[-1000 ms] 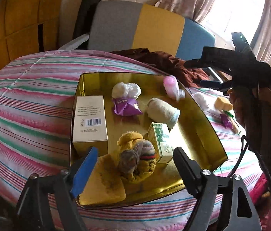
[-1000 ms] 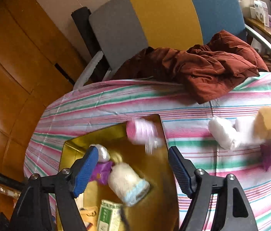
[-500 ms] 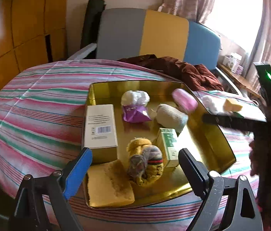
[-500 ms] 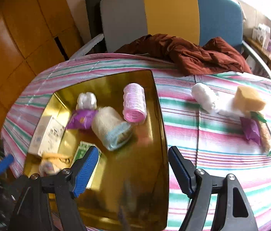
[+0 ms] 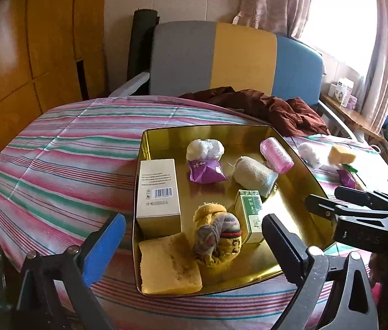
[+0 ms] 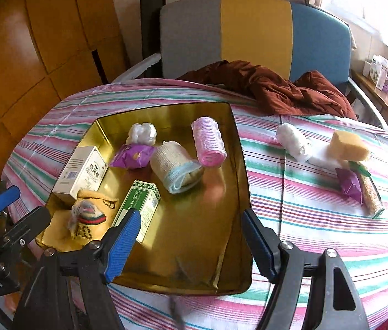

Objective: Organize objects
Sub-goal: 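Move both tools back toward the remaining items beside the tray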

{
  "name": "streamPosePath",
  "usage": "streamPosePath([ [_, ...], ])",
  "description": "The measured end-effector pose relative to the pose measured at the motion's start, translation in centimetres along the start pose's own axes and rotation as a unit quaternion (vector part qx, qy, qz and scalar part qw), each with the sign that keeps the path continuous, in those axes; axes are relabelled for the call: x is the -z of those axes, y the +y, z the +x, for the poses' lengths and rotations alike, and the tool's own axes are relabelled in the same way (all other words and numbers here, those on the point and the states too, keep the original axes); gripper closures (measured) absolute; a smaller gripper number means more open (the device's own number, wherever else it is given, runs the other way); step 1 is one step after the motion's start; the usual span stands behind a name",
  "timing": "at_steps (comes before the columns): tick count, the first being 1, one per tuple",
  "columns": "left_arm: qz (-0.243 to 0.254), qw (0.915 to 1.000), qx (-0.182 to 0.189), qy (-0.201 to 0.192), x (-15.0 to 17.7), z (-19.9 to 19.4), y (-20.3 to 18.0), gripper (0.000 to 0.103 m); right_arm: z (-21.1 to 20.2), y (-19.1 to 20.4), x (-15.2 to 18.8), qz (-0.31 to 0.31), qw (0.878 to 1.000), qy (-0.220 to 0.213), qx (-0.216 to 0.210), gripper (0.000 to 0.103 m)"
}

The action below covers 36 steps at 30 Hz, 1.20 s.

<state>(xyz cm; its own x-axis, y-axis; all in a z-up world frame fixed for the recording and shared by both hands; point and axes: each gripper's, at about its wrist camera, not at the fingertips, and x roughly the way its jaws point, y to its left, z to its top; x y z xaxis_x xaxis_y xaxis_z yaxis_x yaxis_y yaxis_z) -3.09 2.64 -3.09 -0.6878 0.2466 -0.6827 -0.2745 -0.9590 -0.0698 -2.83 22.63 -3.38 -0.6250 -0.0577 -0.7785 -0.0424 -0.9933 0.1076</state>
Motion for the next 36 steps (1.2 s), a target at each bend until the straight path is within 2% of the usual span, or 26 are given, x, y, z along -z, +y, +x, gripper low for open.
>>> streamPosePath([
  [6,0.009,0.9999,-0.005,-0.014,0.0,-0.7,-0.4,0.003,-0.6,0.1,0.4,-0.002,1.000,-0.002,0.005,0.027],
  [27,0.027,0.9996,-0.002,-0.007,0.2,-1.0,-1.4,0.003,-0.9,-0.2,0.5,0.002,1.000,-0.001,0.011,0.027],
  [36,0.047,0.9988,-0.003,-0.010,0.0,-1.1,-2.5,0.003,-1.2,-3.0,0.1,0.020,1.000,-0.005,0.021,0.027],
])
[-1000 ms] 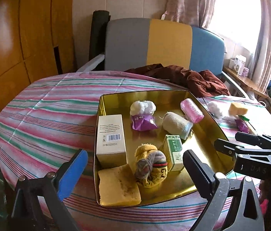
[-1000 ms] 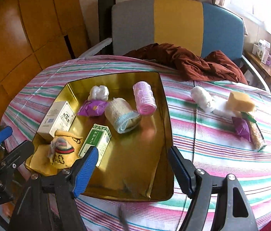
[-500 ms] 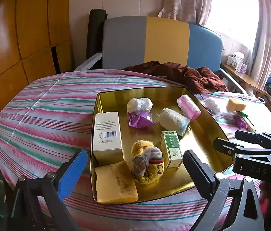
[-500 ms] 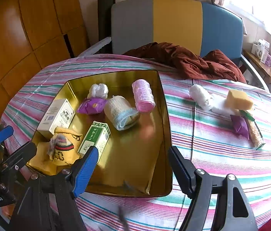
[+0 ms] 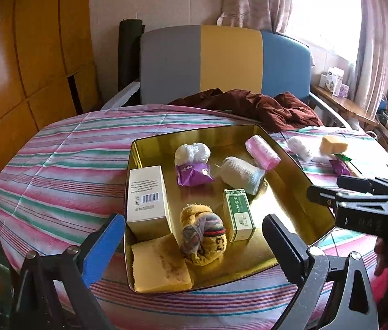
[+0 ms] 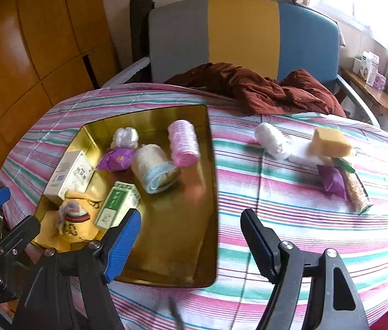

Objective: Organize objects
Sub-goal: 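Move both tools back toward the remaining items beside the tray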

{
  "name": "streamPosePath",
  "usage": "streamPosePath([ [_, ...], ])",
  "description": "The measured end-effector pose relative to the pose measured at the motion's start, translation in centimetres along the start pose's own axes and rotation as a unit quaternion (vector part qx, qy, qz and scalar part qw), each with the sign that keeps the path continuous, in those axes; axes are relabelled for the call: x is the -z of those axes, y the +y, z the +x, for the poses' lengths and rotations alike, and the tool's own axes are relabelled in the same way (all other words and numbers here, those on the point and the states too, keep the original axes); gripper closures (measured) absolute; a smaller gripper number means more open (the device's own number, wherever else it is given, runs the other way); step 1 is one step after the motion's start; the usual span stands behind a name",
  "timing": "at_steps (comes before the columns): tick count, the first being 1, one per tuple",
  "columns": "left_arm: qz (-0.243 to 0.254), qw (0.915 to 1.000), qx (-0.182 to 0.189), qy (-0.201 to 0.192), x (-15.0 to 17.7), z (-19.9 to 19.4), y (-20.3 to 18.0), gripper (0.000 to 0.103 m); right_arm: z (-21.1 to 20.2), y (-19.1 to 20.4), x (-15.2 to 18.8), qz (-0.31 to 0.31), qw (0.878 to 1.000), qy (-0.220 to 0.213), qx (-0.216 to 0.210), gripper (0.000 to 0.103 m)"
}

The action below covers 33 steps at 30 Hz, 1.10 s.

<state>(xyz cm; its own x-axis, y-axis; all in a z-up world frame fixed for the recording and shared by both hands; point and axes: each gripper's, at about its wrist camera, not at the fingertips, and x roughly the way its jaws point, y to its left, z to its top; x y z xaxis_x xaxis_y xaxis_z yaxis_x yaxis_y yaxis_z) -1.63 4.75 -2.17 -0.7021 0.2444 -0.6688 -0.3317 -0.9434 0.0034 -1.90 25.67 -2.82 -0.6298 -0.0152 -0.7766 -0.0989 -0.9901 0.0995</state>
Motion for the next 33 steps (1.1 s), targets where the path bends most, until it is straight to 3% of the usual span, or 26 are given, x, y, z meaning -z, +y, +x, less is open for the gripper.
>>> streamPosePath([
  [21,0.048,0.9988,0.002,0.008,-0.6,0.7,-2.8,0.002,0.0,-11.6,-3.4,0.059,0.995,-0.007,0.079,0.027],
  [27,0.064,0.9979,0.004,0.011,-1.0,1.1,-4.0,0.002,0.4,-17.1,-4.5,0.105,0.988,-0.014,0.109,0.027],
  [33,0.080,0.9966,0.007,0.018,-1.3,1.8,-5.3,0.002,1.0,-22.0,-4.0,0.181,0.977,-0.017,0.110,0.027],
])
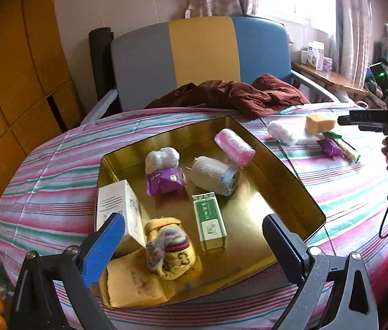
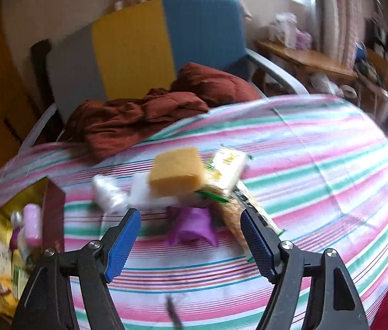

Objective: Organize objects
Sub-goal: 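Move both tools back toward the remaining items beside the tray, then grasp the clear plastic bag with the left tool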

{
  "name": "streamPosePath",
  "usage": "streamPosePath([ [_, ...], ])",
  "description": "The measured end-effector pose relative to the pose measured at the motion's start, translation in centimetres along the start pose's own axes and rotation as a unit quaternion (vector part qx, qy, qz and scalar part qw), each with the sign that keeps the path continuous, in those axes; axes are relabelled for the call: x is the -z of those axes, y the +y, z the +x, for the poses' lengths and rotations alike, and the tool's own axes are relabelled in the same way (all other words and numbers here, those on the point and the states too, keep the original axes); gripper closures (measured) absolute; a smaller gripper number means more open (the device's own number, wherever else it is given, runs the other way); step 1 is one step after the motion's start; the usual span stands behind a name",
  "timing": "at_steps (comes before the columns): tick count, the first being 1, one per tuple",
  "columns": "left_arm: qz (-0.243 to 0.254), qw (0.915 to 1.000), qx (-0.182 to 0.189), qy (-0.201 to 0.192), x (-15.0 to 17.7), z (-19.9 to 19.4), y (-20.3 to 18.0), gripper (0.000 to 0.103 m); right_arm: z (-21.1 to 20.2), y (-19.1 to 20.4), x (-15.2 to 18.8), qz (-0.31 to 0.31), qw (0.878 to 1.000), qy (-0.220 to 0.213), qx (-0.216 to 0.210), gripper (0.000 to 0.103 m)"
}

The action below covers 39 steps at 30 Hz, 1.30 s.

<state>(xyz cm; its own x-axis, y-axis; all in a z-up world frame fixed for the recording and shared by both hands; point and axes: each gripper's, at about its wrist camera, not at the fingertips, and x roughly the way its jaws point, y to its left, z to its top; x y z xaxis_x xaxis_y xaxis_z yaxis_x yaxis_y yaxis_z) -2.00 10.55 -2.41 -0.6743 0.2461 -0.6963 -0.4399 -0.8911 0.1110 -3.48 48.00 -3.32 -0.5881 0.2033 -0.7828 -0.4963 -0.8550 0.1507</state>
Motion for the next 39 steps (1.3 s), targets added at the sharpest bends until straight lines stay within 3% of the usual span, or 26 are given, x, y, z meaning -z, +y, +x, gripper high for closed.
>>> streamPosePath([
  [5,0.012,0.9999,0.004,0.005,-0.5,0.6,-1.1,0.002,0.3,-1.7,0.1,0.037,0.999,0.014,-0.003,0.027],
  [20,0.044,0.9985,0.028,0.014,-2.6,2.9,-4.5,0.002,1.0,-3.0,0.1,0.063,0.997,0.034,0.002,0.027],
  [31,0.048,0.9955,0.078,0.023,-6.6,5.4,-7.3,0.002,1.4,-6.7,0.2,0.151,0.987,0.049,0.001,0.027],
  [39,0.085,0.9899,0.109,0.033,-10.4,8.3,-10.7,0.002,1.4,-7.9,0.3,0.188,0.981,0.054,-0.020,0.027],
])
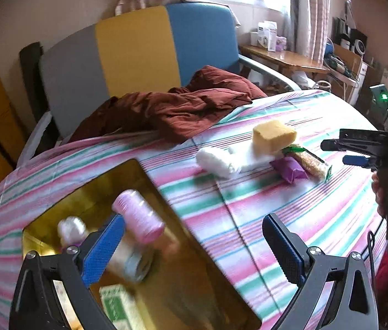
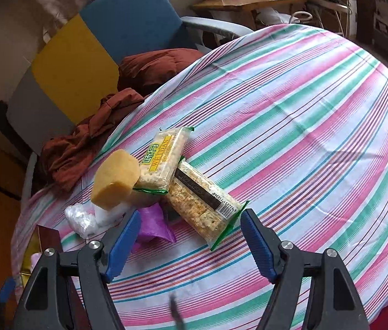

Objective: Organize objects
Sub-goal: 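Grasp the clear plastic bag with the left tool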

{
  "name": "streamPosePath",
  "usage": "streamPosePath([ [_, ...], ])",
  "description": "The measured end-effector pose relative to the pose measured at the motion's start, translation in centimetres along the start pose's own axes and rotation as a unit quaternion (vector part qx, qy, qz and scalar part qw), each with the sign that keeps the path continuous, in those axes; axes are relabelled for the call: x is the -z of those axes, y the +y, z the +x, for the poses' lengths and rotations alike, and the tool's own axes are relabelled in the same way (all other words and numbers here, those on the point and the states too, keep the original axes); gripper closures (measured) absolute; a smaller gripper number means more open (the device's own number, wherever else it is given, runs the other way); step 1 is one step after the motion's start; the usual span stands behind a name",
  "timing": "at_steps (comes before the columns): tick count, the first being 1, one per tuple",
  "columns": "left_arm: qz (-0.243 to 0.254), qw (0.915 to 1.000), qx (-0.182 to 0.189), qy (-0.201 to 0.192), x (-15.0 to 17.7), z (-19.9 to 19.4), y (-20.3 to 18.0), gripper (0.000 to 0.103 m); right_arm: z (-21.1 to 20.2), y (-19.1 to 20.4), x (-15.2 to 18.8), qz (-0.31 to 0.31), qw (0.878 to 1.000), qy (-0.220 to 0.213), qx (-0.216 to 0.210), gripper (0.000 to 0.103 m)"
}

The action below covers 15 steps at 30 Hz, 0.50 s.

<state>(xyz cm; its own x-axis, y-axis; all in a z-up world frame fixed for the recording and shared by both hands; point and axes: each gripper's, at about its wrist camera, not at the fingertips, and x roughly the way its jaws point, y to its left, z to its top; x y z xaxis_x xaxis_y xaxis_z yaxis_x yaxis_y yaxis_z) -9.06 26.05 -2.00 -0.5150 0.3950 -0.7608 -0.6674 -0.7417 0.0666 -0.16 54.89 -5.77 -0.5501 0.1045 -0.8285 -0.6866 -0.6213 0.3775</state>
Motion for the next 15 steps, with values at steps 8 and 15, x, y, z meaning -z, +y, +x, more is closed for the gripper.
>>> streamPosePath([
  [8,-0.047,0.9962,0.038,0.063,-4.2,6.2,0.0,0.002,-0.1,0.1,0.2,0.006,1.000,0.011,-0.026,0.027],
  [15,-0.133,0.9846,0.051,0.101,-7.4,11.5,0.7,0.005,0.2,0.4,0.3,0.000,0.999,0.018,-0.032,0.027],
])
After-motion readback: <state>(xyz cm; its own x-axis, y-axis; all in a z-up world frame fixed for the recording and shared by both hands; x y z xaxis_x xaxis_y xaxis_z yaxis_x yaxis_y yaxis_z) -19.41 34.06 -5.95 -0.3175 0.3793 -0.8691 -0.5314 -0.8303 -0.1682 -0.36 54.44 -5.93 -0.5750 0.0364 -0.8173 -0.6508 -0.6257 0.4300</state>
